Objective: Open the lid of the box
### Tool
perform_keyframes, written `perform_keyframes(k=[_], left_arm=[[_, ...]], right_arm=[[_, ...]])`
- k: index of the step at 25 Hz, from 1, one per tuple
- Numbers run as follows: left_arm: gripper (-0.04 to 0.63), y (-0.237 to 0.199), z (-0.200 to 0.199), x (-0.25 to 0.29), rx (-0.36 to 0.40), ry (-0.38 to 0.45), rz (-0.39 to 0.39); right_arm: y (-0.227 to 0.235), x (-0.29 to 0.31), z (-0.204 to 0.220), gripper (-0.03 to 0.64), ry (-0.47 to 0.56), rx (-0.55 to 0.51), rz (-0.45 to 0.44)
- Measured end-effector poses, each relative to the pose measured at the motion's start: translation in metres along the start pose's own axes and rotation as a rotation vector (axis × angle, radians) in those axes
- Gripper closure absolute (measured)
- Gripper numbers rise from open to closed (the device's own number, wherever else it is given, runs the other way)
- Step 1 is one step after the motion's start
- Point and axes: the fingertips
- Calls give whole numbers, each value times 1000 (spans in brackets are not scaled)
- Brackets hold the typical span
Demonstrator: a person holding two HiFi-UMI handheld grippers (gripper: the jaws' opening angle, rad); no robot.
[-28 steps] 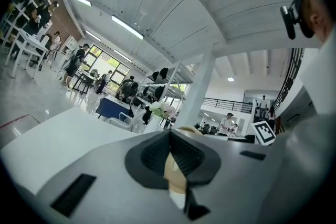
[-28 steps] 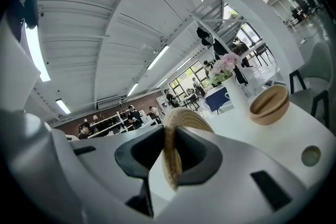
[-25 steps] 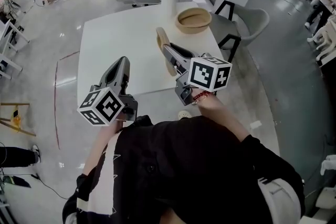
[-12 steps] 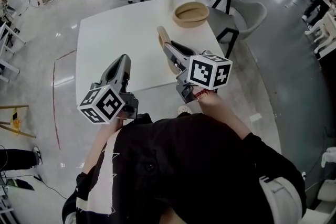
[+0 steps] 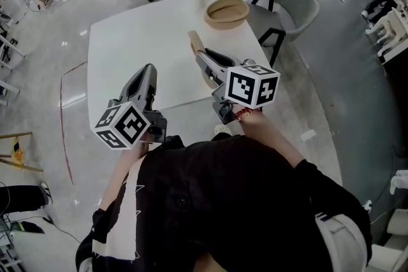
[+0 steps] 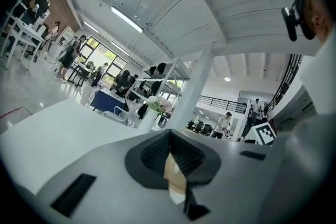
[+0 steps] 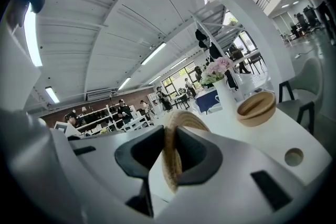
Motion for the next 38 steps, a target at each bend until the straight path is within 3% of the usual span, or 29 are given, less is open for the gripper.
perform_keyframes(k=[38], left_arm=[[586, -2, 10, 12, -31, -15, 18]], right_arm=[[8, 1, 3, 534, -13, -39, 18]])
Point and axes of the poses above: the fingertips, and each gripper's own axes: x forward along the fingers, y to its right, z out of its underside, and after that the axes turned 13 degrees about y, right-handed
